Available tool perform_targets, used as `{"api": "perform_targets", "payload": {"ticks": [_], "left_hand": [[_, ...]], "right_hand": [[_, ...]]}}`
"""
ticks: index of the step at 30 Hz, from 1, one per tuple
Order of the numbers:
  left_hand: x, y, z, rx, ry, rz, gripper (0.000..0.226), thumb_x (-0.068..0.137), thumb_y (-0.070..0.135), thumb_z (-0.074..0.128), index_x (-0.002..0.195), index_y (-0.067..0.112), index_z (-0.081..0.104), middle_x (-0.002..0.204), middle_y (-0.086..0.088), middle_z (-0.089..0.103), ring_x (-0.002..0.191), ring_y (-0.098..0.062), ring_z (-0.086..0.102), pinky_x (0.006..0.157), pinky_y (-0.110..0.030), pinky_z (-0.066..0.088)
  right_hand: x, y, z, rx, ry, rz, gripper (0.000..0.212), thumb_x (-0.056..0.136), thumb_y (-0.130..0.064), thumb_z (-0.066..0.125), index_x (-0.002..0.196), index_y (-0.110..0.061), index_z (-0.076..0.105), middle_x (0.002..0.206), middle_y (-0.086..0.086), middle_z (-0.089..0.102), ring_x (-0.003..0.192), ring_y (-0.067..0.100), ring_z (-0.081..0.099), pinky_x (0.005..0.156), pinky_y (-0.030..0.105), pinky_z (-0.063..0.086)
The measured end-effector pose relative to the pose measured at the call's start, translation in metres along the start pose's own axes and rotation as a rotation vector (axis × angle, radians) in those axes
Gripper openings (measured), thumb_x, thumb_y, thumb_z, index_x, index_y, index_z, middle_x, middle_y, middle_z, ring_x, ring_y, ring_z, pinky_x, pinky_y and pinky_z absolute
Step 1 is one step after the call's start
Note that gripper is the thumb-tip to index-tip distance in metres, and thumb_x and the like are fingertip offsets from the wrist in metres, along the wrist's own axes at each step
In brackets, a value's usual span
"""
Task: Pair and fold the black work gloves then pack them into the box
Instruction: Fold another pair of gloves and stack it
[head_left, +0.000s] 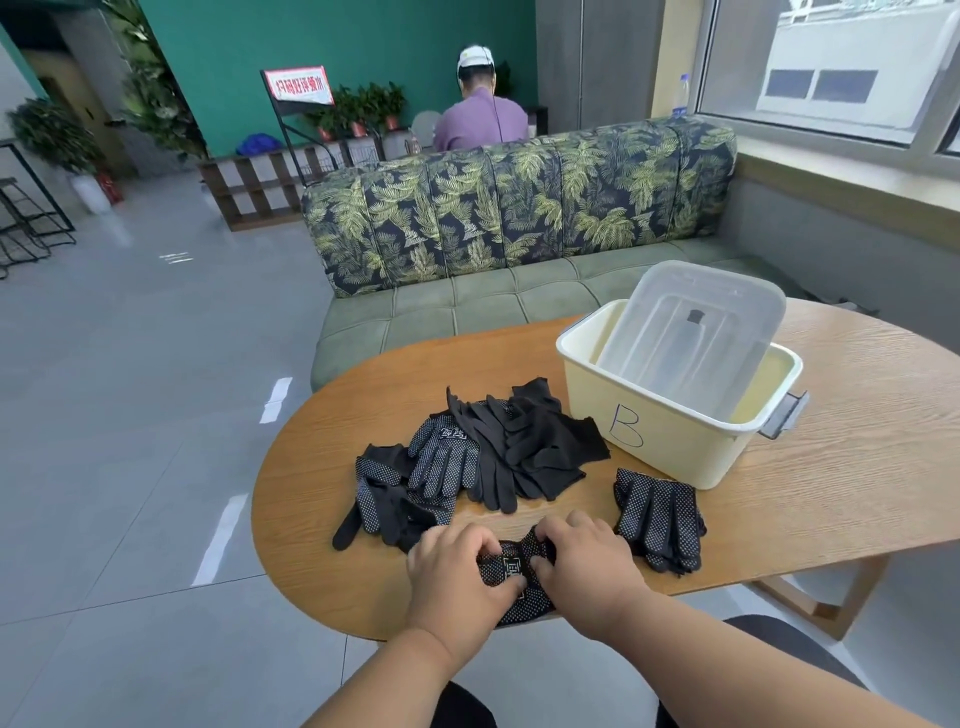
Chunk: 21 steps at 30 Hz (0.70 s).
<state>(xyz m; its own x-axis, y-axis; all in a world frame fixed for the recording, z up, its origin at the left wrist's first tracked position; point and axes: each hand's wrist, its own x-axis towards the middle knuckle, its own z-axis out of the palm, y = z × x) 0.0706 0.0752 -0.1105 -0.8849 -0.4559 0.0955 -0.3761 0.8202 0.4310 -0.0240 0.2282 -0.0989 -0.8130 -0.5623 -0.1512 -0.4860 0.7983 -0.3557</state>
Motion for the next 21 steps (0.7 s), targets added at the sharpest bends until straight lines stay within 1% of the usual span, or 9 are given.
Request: {"api": "perform_targets", "payload": {"ticks": [2,4,8,10,13,16,17,19,21], "left_hand": [[-0.003,-0.010,-0.009,0.066,-0.013,-0.014,0.040,0.075,0.073,0.065,0.102,0.044,0.059,0.112,0.028,0.048,0.119,-0.005,0.035,0.107,-0.030,0.025],[-0.009,-0.022,-0.017,0.101,-0.040,-0.016,0.041,0.086,0.069,0.057,0.121,0.048,0.061,0.127,0.027,0.047,0.131,-0.007,0.035,0.113,-0.033,0.025],[-0.023,-0.042,-0.028,0.168,-0.057,-0.050,0.042,0.105,0.053,0.039,0.146,0.053,0.046,0.160,0.020,0.036,0.150,-0.015,0.024,0.123,-0.041,0.018],[-0.027,-0.046,-0.031,0.193,-0.055,-0.066,0.045,0.108,0.049,0.032,0.153,0.051,0.038,0.165,0.014,0.031,0.154,-0.019,0.018,0.125,-0.043,0.015],[-0.029,-0.051,-0.031,0.261,-0.036,-0.070,0.050,0.108,0.047,0.032,0.156,0.039,0.039,0.165,0.007,0.034,0.154,-0.022,0.021,0.125,-0.043,0.018],[-0.034,-0.052,-0.034,0.219,0.060,-0.056,0.043,0.103,0.047,0.047,0.141,0.033,0.059,0.144,0.008,0.056,0.138,-0.020,0.042,0.117,-0.040,0.035],[-0.038,-0.051,-0.036,0.201,0.100,-0.038,0.035,0.099,0.048,0.052,0.129,0.035,0.065,0.130,0.011,0.060,0.126,-0.018,0.048,0.110,-0.037,0.041],[-0.048,-0.047,-0.038,0.153,0.094,-0.047,0.021,0.095,0.054,0.055,0.102,0.037,0.064,0.107,0.018,0.058,0.106,-0.013,0.049,0.095,-0.031,0.046],[-0.057,-0.041,-0.038,0.055,0.018,-0.137,0.028,0.091,0.059,0.058,0.085,0.032,0.057,0.093,0.018,0.055,0.096,-0.011,0.050,0.084,-0.029,0.046]], "right_hand": [[-0.001,-0.001,0.001,0.020,0.042,-0.007,0.039,0.099,-0.053,0.052,0.133,-0.035,0.048,0.130,-0.002,0.054,0.121,0.025,0.050,0.100,0.042,0.043],[-0.004,-0.001,0.002,0.007,0.077,-0.027,0.039,0.099,-0.052,0.054,0.132,-0.035,0.044,0.128,-0.003,0.054,0.119,0.024,0.051,0.098,0.042,0.043],[-0.008,-0.004,0.001,-0.096,0.161,-0.123,0.035,0.100,-0.047,0.056,0.131,-0.035,0.046,0.125,-0.001,0.051,0.116,0.025,0.049,0.097,0.042,0.041],[-0.010,-0.007,-0.001,-0.186,0.199,-0.196,0.033,0.095,-0.041,0.063,0.125,-0.032,0.053,0.117,0.001,0.052,0.109,0.027,0.051,0.092,0.043,0.043],[-0.011,-0.010,0.001,-0.314,0.182,-0.269,0.036,0.075,-0.026,0.081,0.105,-0.027,0.062,0.098,0.002,0.053,0.089,0.028,0.051,0.074,0.042,0.044],[-0.013,-0.013,0.000,-0.410,0.155,-0.340,0.038,0.060,-0.016,0.082,0.094,-0.023,0.067,0.093,0.004,0.054,0.088,0.030,0.052,0.072,0.042,0.044],[-0.016,-0.016,-0.003,-0.413,0.128,-0.371,0.037,0.065,-0.014,0.079,0.099,-0.022,0.068,0.098,0.005,0.056,0.094,0.031,0.053,0.078,0.043,0.045],[-0.017,-0.017,-0.002,-0.420,0.115,-0.407,0.036,0.084,-0.010,0.063,0.119,-0.021,0.063,0.114,0.005,0.057,0.111,0.031,0.050,0.094,0.044,0.039],[-0.016,-0.018,-0.005,-0.377,0.073,-0.343,0.034,0.092,-0.011,0.052,0.123,-0.024,0.060,0.117,0.002,0.058,0.115,0.028,0.051,0.096,0.041,0.035]]}}
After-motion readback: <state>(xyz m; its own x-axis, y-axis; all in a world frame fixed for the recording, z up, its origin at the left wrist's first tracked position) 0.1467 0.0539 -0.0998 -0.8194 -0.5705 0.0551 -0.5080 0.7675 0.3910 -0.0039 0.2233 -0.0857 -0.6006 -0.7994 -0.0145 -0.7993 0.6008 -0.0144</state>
